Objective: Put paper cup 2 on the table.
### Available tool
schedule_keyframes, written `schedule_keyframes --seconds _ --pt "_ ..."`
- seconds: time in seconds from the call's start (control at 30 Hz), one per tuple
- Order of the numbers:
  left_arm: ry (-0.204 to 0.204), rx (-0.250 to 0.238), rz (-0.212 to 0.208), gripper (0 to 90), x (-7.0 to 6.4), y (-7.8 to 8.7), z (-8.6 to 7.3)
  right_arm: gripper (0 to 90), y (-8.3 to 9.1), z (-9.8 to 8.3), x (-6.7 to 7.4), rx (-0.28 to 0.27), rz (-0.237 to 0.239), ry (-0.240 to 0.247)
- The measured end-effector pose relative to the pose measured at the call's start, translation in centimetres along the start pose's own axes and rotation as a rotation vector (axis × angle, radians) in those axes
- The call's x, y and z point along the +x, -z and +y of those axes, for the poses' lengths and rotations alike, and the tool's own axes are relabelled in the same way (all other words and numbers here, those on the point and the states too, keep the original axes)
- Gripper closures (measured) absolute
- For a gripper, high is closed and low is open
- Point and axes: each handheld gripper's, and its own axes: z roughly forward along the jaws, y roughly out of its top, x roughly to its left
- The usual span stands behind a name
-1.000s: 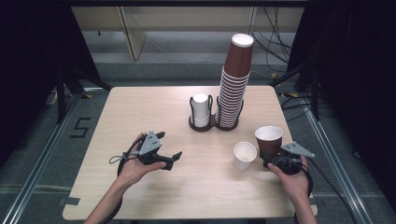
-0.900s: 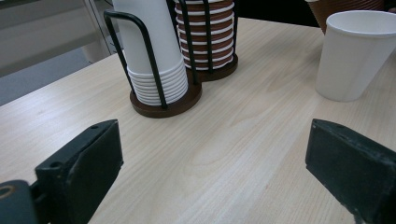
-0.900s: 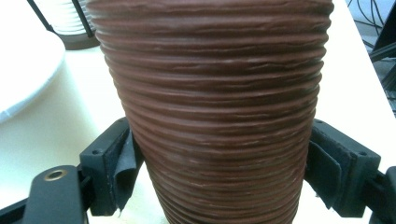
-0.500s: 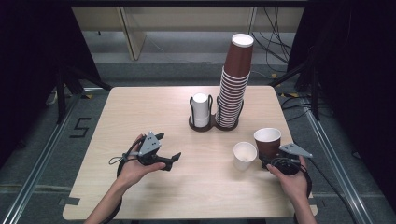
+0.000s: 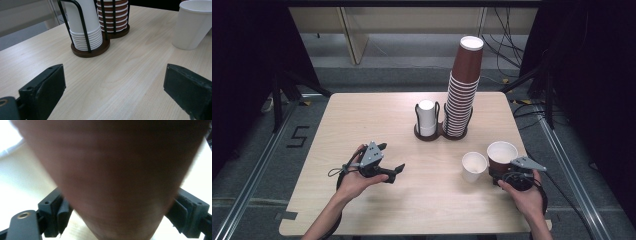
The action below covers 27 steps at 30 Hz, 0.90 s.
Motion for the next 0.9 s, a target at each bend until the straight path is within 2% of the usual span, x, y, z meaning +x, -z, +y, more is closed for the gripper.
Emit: schedule_keyframes --seconds 0.03,0.07,0.1,0.13,0.17,0.23,0.27,0.3,0.33,0.37,0.43,0.47,0.53,0.63,0.7,0.73,0.8,0.87,0.9 --pt "0.001 0.000 0.000 3.4 0.0 0.0 0.0 12.8 -0.1 -0.1 0.1 -0.002 0.021 -0.017" --pt "0.003 0.001 0.001 3.4 0.0 0.0 -0.1 10.7 0.1 -0.1 0.3 0.028 0.007 -0.044" --pt "0.002 0.002 0.001 3.4 0.0 0.0 -0.1 8.9 0.0 -0.2 0.1 0.025 0.005 -0.016" --pt "0.002 0.002 0.001 3.3 0.0 0.0 -0.1 6.5 0.0 -0.1 0.2 0.024 0.026 -0.033" --pt "0.003 0.002 0.001 3.2 0.0 0.0 -0.1 3.6 0.0 -0.1 0.3 0.025 0.027 -0.031" --pt "0.006 0.001 -0.001 3.2 0.1 0.1 -0.2 0.5 0.1 -0.1 0.2 0.035 0.028 -0.014" --pt "0.008 0.004 0.000 3.1 0.1 0.1 -0.2 0.5 -0.1 -0.1 0.2 0.023 0.015 0.000" --pt "0.008 0.001 0.002 3.1 0.1 0.1 -0.3 0.4 0.0 -0.1 0.3 0.025 0.013 -0.013" --pt "0.009 -0.002 0.003 3.0 0.1 0.1 -0.3 0.4 0.3 -0.1 0.6 0.049 0.016 -0.057" --pt "0.011 -0.002 0.006 3.0 0.1 0.1 -0.4 0.4 0.3 -0.1 0.2 0.029 0.017 -0.005" --pt "0.014 0.000 0.008 3.0 0.1 0.2 -0.6 0.4 0.4 -0.3 0.6 0.025 0.023 -0.060" --pt "0.019 -0.004 0.009 2.9 0.1 0.2 -0.8 0.4 0.4 -0.3 0.1 0.016 0.014 0.007" --pt "0.025 -0.010 0.014 2.9 0.2 0.3 -1.2 0.4 0.9 -0.4 0.2 0.016 0.023 -0.019" --pt "0.039 -0.021 0.022 2.9 0.2 0.5 -1.8 0.4 1.5 -0.6 0.0 0.011 0.023 0.025" --pt "0.051 -0.035 0.027 2.8 0.3 0.7 -2.1 0.5 2.1 -0.8 0.2 0.018 0.029 0.006" --pt "0.051 -0.036 0.034 2.8 0.3 0.9 -2.3 0.5 2.4 -0.8 0.0 0.009 0.025 0.038" --pt "0.054 -0.053 0.036 2.8 0.4 1.0 -2.7 0.5 3.0 -1.2 0.0 0.011 0.039 0.032" --pt "0.045 -0.041 0.048 2.8 0.5 1.3 -3.0 0.5 3.6 -1.5 -0.1 0.010 0.042 0.071" --pt "0.049 -0.042 0.053 2.8 0.5 1.4 -3.2 0.5 3.9 -1.7 0.0 0.009 0.036 0.070"
